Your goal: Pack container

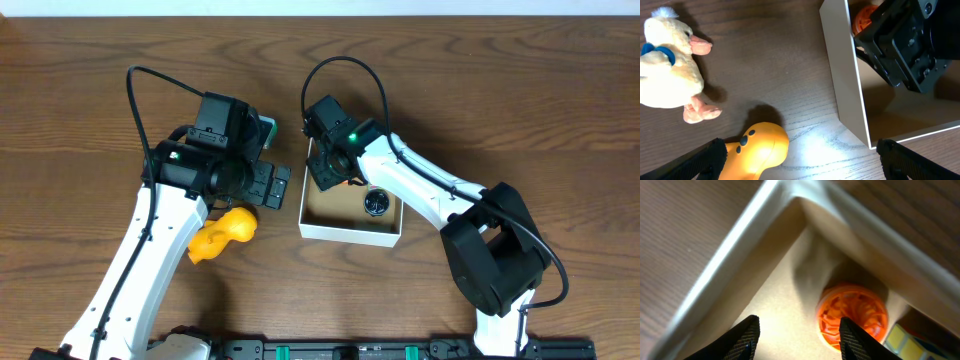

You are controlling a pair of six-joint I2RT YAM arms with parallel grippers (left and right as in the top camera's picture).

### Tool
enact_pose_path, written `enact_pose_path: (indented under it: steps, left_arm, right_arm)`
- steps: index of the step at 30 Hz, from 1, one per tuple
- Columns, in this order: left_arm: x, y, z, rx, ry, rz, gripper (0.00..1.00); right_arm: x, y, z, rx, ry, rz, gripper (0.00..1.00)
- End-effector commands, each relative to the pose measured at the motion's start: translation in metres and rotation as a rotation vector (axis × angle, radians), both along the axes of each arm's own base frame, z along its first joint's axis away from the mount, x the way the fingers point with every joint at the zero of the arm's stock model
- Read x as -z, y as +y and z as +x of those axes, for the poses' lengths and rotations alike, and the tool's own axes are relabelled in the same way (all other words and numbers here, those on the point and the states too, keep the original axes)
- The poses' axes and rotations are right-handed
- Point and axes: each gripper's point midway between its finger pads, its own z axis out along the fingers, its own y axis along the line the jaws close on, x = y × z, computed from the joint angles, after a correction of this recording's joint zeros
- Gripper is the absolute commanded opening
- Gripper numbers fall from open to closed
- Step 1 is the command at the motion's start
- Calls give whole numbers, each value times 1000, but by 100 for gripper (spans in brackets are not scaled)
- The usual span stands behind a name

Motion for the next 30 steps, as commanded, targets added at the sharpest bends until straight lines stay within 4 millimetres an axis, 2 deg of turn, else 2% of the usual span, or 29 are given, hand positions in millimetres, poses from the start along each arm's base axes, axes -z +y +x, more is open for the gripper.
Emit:
enact_pose_path:
  steps: [1,8,14,19,23,26,30]
  left_arm:
    - [-7,-2,2,16,-23,-4,99]
    - [-7,-2,2,16,-22,-4,99]
    - [-7,-1,3,14,-23,-3,99]
    - [-7,33,16,-194,-46,63,98]
    - [-7,56,21,-269,-44,69,98]
    - [-7,75,23,-329,-42,69,98]
    - [-7,88,24,-369,-40,70,98]
  right_arm:
    - [-6,9,0,-43,-3,30,54]
    - [-2,8,2,-38,-7,19,55]
    - [19,6,0,-32,30,-8,55]
    - [25,4,-1,-24,43,-16,55]
    - [26,0,2,-11,38,-24,55]
    - [26,-10,8,56,30,-50,55]
    - [27,-14,10,70,32,-53,55]
